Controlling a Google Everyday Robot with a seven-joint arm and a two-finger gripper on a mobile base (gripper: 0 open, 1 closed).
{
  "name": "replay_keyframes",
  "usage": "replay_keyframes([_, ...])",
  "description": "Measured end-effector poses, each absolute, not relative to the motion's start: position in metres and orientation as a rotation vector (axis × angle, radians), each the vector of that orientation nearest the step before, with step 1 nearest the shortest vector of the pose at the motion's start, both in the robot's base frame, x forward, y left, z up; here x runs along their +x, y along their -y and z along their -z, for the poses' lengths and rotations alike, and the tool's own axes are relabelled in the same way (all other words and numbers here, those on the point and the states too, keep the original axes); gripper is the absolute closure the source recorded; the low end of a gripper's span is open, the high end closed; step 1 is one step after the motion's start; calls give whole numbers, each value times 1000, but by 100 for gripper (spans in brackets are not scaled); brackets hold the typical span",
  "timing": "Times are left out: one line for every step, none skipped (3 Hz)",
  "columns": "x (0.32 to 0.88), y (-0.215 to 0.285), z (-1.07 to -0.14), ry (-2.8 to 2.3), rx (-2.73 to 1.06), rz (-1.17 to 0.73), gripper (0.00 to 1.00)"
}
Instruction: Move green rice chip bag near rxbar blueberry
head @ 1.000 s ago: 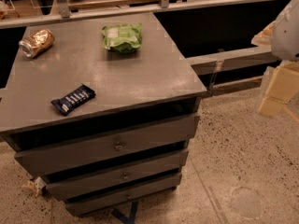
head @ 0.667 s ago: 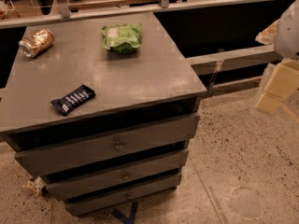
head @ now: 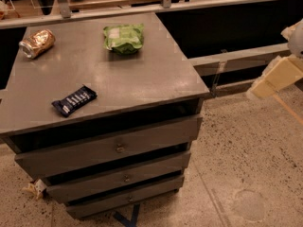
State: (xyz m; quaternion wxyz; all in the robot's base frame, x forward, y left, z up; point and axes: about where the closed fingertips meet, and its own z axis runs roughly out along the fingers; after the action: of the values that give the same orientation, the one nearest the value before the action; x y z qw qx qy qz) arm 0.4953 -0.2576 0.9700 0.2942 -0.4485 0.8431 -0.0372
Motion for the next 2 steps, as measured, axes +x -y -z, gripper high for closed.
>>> replay_keyframes([528,265,-968,-2165,-1056,87,0])
replay_keyframes([561,259,-966,-2074,-990,38,0])
